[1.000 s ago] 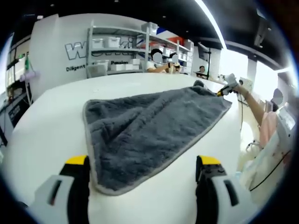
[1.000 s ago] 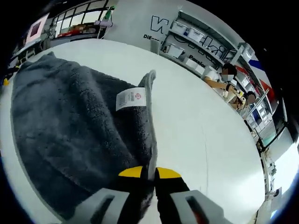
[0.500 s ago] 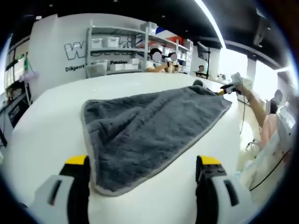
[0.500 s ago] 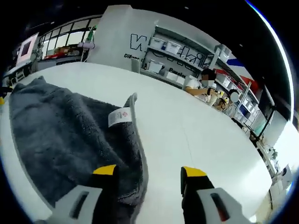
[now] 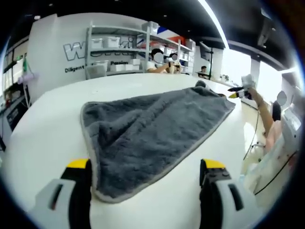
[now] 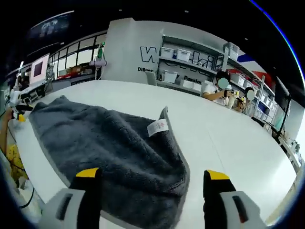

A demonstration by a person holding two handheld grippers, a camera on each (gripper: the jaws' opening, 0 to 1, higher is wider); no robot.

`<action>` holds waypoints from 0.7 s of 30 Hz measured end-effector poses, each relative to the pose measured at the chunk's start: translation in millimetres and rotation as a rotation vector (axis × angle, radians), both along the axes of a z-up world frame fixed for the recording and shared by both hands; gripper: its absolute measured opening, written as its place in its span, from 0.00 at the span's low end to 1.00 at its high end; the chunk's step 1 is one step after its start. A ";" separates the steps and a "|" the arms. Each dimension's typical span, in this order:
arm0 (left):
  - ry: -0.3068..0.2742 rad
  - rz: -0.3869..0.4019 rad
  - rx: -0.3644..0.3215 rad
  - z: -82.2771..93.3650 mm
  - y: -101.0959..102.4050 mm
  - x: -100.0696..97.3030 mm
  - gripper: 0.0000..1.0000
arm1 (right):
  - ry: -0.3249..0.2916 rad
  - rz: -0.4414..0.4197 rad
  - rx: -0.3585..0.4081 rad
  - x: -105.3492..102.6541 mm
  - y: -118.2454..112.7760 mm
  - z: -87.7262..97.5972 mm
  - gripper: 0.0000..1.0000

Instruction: Fold the towel on the table until its edges align and the towel forms a compact rectangular stack.

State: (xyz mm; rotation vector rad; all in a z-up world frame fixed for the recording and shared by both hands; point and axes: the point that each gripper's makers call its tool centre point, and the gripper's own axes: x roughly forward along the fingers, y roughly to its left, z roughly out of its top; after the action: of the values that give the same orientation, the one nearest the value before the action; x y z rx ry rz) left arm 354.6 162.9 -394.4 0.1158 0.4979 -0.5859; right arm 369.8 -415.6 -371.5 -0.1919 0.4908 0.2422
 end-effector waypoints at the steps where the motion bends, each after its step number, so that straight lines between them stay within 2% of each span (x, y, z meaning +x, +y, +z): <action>1: 0.000 0.000 0.000 0.1 0.0 0.1 0.99 | -0.003 0.004 0.010 -4.0 3.8 -1.0 0.99; 7: -0.002 0.000 0.001 0.6 -1.7 1.3 0.99 | -0.009 -0.001 0.030 -17.2 15.4 -9.1 0.99; 9: -0.004 -0.002 0.000 1.8 -2.8 1.9 0.99 | -0.027 -0.006 0.031 -19.2 17.0 -6.1 0.99; 21: -0.041 0.010 -0.010 17.4 -6.6 13.1 0.99 | -0.059 -0.022 0.026 -16.4 14.7 1.6 0.99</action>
State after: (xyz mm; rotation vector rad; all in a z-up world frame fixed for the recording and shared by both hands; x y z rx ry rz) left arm 367.7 156.4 -377.0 0.1155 0.4559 -0.5754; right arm 353.4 -400.8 -369.9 -0.1673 0.4312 0.2205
